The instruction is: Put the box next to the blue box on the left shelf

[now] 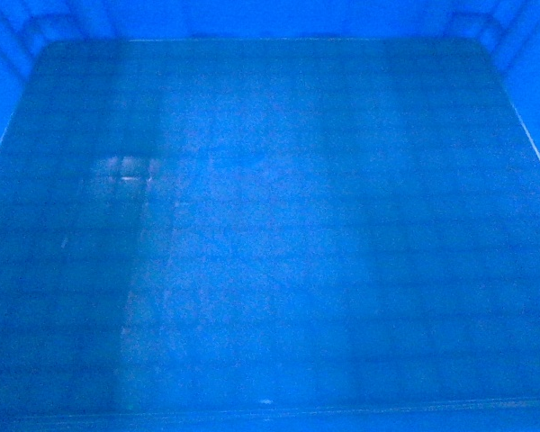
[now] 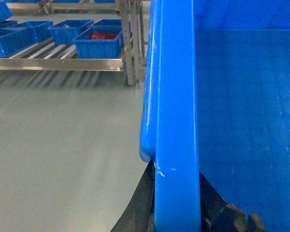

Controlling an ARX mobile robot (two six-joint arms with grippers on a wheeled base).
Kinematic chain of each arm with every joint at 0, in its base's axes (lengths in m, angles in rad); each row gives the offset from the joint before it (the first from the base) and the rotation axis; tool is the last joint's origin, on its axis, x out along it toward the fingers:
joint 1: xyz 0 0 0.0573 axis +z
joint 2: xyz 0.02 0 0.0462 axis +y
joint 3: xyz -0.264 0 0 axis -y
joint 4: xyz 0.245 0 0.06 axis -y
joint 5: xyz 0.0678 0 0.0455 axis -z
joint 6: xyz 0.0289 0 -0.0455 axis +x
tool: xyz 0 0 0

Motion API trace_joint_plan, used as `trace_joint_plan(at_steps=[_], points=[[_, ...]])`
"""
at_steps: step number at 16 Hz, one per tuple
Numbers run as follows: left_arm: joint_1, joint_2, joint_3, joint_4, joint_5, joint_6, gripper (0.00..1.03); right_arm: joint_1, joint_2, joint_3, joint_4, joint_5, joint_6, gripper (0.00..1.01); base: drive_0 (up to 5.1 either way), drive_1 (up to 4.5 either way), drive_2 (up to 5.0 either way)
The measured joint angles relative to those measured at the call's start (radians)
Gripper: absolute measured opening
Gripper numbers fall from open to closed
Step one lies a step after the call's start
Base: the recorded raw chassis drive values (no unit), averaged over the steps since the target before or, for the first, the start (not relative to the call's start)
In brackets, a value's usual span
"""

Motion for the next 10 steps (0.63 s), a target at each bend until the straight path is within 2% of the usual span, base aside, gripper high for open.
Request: trace_joint_plan(at_steps=[10], points=[[0.000, 0.000, 0.000, 0.000, 0.000, 0.000, 0.09, 0.000, 0.000, 0.000, 0.000, 0.000, 0.000, 0.12, 0.0, 4.08, -4.1]])
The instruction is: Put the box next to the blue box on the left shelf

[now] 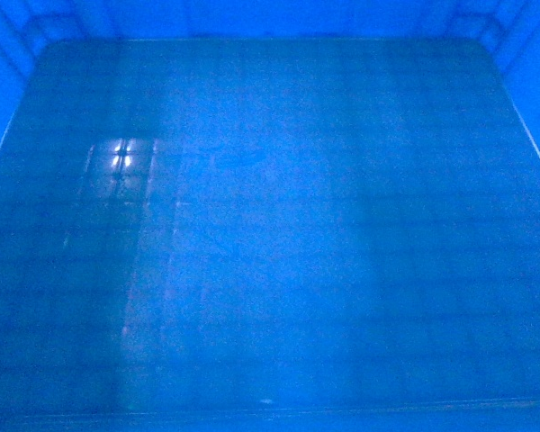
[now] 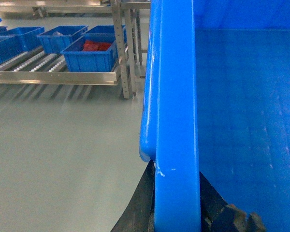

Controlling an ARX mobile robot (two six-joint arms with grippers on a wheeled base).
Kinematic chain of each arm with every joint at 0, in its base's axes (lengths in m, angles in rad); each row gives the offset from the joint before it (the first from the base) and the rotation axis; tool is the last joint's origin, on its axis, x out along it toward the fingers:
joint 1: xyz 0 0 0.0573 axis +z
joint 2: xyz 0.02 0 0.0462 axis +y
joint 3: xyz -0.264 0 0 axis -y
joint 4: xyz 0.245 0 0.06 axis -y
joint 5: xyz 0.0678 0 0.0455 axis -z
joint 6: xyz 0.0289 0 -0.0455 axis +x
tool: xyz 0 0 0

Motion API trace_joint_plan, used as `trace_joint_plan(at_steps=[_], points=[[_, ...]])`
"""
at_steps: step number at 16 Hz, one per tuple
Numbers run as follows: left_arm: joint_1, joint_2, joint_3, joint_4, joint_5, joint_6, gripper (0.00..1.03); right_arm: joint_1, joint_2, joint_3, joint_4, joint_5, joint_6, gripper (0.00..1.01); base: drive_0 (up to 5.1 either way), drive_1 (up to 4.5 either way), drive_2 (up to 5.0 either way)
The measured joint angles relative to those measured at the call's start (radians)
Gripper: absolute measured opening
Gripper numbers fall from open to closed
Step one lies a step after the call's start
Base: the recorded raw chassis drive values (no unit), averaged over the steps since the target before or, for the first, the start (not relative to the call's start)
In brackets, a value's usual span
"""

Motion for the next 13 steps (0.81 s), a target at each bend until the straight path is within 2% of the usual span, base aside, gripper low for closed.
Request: trace_joint_plan(at_steps=[13], points=[[0.000, -0.002, -0.001, -0.002, 0.000, 0.000, 0.09, 0.000, 0.000, 0.000, -0.001, 0.000, 0.000, 0.12, 0.0, 4.05, -4.1]])
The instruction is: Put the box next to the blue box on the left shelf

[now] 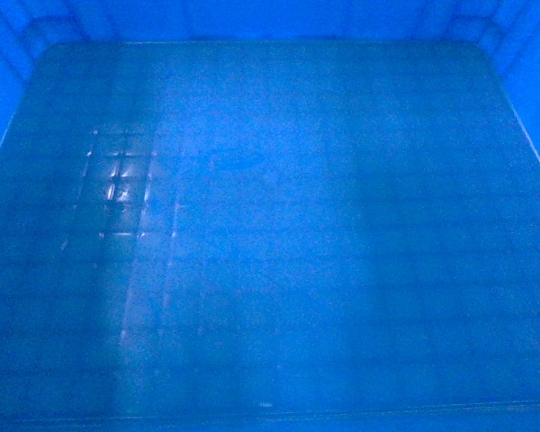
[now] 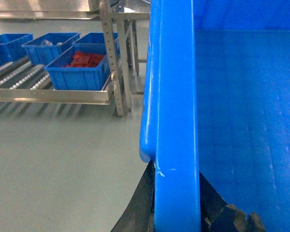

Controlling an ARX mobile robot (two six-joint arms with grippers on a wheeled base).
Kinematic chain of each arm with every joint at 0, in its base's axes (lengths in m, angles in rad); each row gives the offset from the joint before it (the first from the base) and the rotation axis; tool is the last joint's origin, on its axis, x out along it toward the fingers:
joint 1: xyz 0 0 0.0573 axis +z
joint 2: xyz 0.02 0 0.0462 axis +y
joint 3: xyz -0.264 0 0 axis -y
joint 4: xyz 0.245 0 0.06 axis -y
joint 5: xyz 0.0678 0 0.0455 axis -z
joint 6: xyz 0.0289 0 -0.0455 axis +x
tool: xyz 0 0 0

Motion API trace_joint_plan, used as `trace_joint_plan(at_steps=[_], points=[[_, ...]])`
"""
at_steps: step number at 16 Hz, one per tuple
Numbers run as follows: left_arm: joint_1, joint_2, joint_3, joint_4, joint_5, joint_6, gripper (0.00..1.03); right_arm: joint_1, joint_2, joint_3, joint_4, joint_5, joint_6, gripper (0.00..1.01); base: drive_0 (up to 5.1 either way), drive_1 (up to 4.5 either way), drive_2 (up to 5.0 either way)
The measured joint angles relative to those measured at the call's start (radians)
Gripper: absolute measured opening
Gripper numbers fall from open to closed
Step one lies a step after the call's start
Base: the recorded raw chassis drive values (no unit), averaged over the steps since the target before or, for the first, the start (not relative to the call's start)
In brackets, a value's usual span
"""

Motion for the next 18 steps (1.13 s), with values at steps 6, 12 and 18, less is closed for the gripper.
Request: trace_joint_plan(at_steps=[6, 12, 18], points=[[0.000, 0.002, 0.000, 0.000, 0.000, 0.000, 0.09, 0.000, 0.002, 0.000, 0.000, 0.000, 0.000, 0.12, 0.0, 4.10, -4.1], [0.000, 0.002, 0.000, 0.002, 0.001, 0.000, 0.09, 0.000, 0.000, 0.000, 0.000, 0.002, 0.000, 0.12, 0.1, 4.14, -4.0], [0.000, 0.002, 0.000, 0.001, 0.001, 0.000, 0.09, 0.000, 0.001, 0.000, -0.001, 0.002, 0.000, 0.12, 0.0, 4.11, -4.0]])
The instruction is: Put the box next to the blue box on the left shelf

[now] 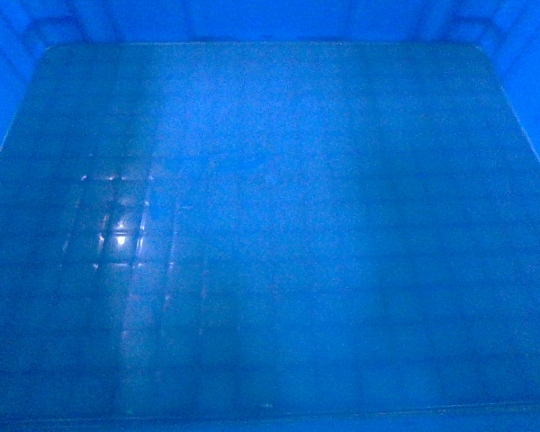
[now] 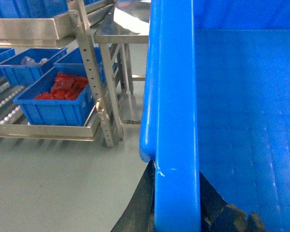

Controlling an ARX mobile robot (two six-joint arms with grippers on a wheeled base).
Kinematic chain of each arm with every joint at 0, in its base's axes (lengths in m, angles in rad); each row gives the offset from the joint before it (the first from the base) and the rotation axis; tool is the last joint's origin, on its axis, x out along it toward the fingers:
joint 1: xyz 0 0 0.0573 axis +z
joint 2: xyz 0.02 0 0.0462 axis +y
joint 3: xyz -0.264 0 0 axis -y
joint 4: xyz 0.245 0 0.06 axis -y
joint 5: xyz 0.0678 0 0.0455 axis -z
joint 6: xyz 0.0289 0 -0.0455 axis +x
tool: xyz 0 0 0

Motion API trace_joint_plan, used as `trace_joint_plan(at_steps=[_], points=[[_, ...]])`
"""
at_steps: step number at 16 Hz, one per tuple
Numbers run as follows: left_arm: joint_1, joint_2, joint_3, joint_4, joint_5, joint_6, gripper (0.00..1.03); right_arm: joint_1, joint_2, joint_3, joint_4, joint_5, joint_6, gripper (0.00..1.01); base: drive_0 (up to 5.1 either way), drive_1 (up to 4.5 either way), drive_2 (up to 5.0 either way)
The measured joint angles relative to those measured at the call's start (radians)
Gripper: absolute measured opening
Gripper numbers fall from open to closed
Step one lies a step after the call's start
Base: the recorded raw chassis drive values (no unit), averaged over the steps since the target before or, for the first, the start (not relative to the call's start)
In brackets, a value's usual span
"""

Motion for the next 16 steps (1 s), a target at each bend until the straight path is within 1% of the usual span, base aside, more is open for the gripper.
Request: trace_joint_plan(at_steps=[16], points=[[0.000, 0.000, 0.000, 0.000, 0.000, 0.000, 0.09, 0.000, 0.000, 0.000, 0.001, 0.000, 0.000, 0.12, 0.0, 4.08, -4.1]])
